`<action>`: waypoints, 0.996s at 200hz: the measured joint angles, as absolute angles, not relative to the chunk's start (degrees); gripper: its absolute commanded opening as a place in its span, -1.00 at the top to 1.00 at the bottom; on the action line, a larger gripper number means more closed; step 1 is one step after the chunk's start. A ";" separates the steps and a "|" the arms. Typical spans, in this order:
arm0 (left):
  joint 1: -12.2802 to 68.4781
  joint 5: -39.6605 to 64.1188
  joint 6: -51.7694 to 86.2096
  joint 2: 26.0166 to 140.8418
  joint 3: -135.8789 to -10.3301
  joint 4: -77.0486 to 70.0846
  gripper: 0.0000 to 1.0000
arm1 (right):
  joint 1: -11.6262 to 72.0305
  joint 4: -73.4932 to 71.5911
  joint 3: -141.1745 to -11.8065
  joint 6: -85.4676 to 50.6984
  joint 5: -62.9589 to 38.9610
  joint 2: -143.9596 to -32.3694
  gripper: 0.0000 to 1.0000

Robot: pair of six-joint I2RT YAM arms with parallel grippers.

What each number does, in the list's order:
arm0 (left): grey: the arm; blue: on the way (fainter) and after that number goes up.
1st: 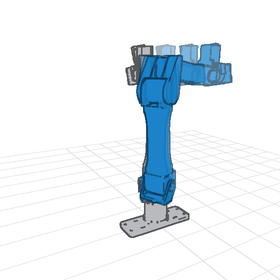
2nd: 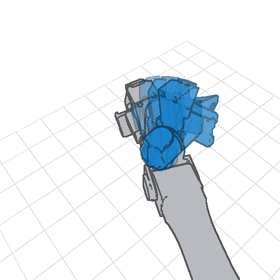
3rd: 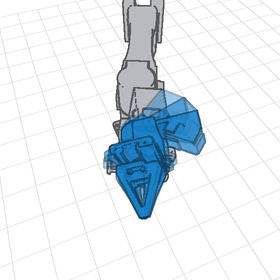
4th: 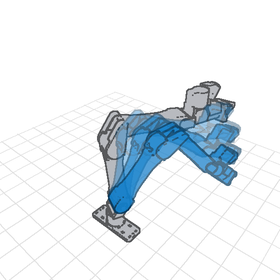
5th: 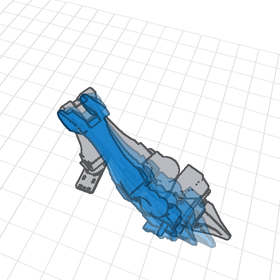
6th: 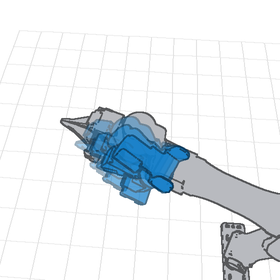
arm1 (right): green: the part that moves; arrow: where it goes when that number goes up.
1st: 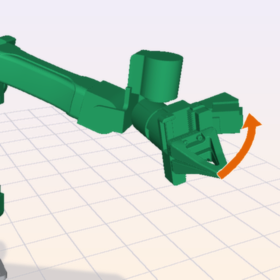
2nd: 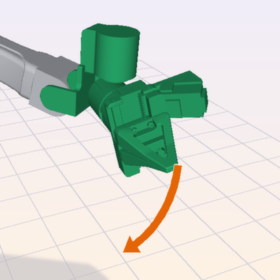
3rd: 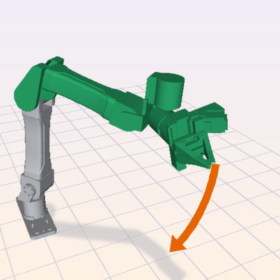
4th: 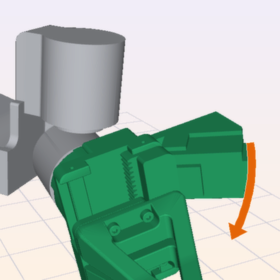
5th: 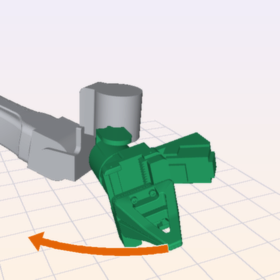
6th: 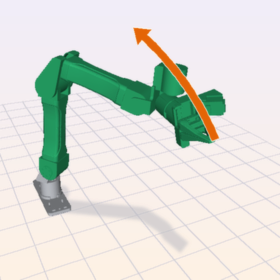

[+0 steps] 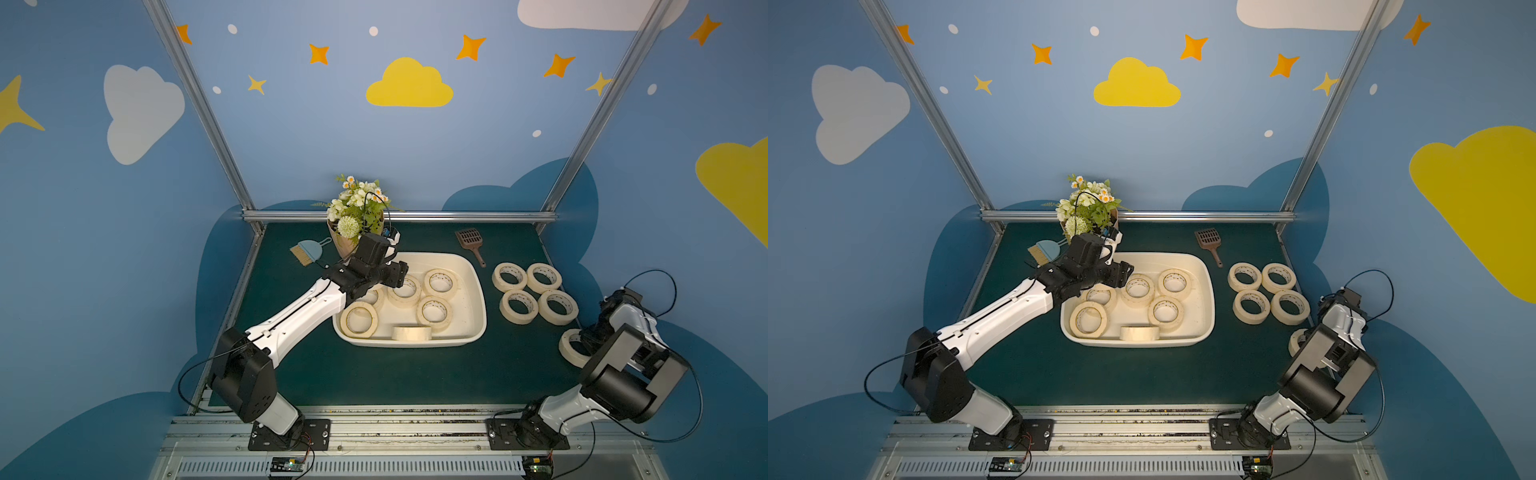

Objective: Take out the art tape in the storage box
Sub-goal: Place the art tape at the center of the board.

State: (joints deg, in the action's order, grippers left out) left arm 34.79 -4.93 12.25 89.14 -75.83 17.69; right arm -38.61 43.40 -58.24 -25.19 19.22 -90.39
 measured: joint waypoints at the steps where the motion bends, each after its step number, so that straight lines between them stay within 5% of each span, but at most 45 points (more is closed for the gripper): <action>1: 34.76 -4.95 12.23 89.14 -75.83 17.67 -0.48 | -38.61 43.38 -58.26 -25.19 19.22 -90.45 0.98; 40: 34.61 -5.91 11.97 89.14 -75.31 17.93 -0.53 | -37.08 42.11 -58.98 -24.36 19.16 -91.48 0.69; 66: 34.33 -6.35 11.81 89.12 -75.26 18.11 -0.68 | -35.44 41.74 -59.35 -23.46 18.90 -91.66 -0.13; 83: 33.93 -6.85 11.81 89.08 -75.26 18.68 -0.74 | -33.61 42.00 -60.03 -22.90 19.16 -91.70 -0.49; 136: 31.59 -8.80 11.77 87.35 -74.46 21.32 -0.72 | -24.95 45.74 -63.99 -20.73 20.84 -87.11 -0.63; 199: 29.71 -5.63 11.64 91.44 -76.55 24.86 -0.53 | -3.53 51.37 -71.50 -15.40 11.84 -84.23 -0.68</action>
